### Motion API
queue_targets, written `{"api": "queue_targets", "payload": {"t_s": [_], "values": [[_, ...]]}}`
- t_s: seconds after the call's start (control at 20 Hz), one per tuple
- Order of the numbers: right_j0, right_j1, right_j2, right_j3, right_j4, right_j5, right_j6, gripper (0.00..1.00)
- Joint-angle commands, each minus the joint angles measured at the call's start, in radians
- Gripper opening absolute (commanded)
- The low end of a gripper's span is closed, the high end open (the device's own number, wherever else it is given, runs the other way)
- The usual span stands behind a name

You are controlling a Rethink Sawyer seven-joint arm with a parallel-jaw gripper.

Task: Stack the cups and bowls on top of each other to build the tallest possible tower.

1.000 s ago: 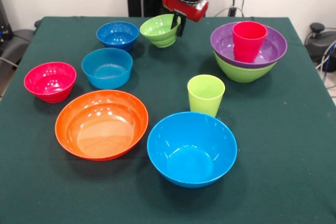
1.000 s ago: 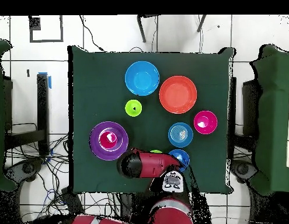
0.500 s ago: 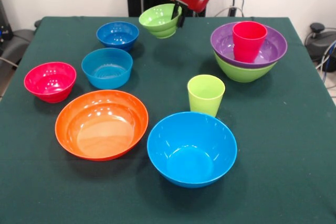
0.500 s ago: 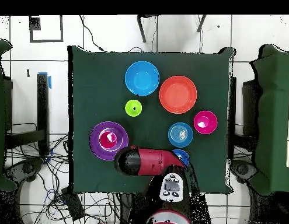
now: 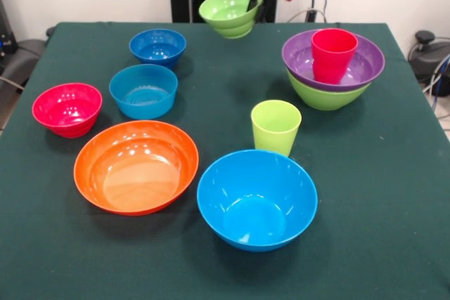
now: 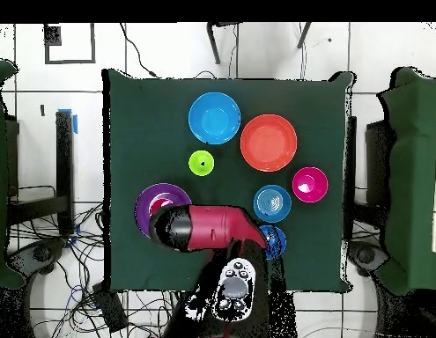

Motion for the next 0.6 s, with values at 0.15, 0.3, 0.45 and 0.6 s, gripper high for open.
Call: {"api": "queue_targets", "payload": {"t_s": [0.15, 0.3, 0.45, 0.6], "values": [[0.036, -0.048, 0.038, -0.171, 0.045, 0.246, 0.097, 0.0], [0.047, -0.058, 0.035, -0.191, 0.051, 0.278, 0.107, 0.0], [0.06, -0.049, 0.034, -0.214, 0.058, 0.291, 0.132, 0.0], [0.075, -0.03, 0.035, -0.218, 0.074, 0.26, 0.165, 0.0]]}}
